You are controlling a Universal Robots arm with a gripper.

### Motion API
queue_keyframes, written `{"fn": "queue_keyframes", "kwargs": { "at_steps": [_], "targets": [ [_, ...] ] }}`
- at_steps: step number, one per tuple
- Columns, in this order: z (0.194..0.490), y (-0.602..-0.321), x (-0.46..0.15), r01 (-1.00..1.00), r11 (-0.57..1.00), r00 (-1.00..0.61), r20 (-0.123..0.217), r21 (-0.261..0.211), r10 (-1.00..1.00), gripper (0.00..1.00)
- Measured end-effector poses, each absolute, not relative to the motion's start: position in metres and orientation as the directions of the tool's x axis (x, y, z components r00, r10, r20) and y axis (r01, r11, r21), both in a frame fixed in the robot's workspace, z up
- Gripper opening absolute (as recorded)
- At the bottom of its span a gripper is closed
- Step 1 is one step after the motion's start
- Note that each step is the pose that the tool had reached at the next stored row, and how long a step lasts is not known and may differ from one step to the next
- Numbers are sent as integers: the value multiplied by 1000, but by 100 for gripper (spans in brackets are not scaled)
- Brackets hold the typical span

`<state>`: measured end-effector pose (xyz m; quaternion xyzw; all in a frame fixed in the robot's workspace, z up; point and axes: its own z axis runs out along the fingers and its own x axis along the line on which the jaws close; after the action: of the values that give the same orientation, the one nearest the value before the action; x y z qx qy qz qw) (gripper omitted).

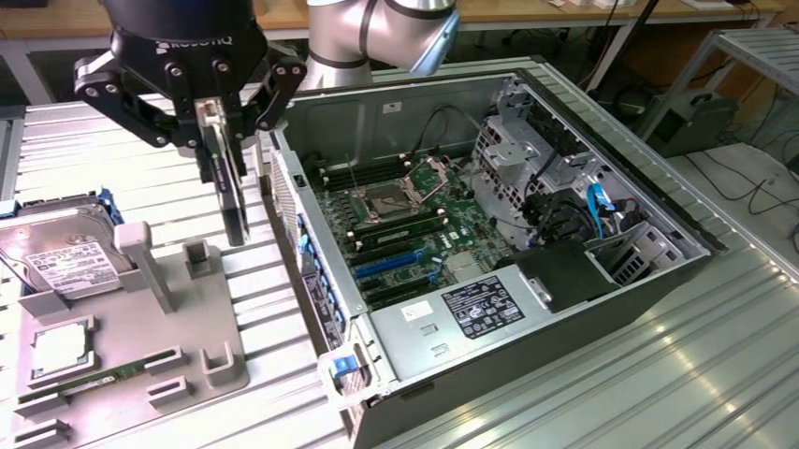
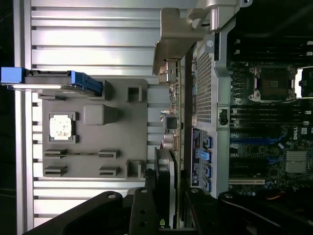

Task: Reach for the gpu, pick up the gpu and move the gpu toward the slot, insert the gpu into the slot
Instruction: 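Pick up the gpu and move the gpu toward the slot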

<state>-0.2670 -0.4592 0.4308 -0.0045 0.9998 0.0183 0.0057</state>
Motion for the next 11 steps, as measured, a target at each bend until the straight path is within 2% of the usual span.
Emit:
{"fn": "queue_keyframes", "kwargs": {
  "at_steps": [11],
  "targets": [
    [431, -459, -245, -9, 999, -1000, -12, 37, -9, 28]
  ]
}}
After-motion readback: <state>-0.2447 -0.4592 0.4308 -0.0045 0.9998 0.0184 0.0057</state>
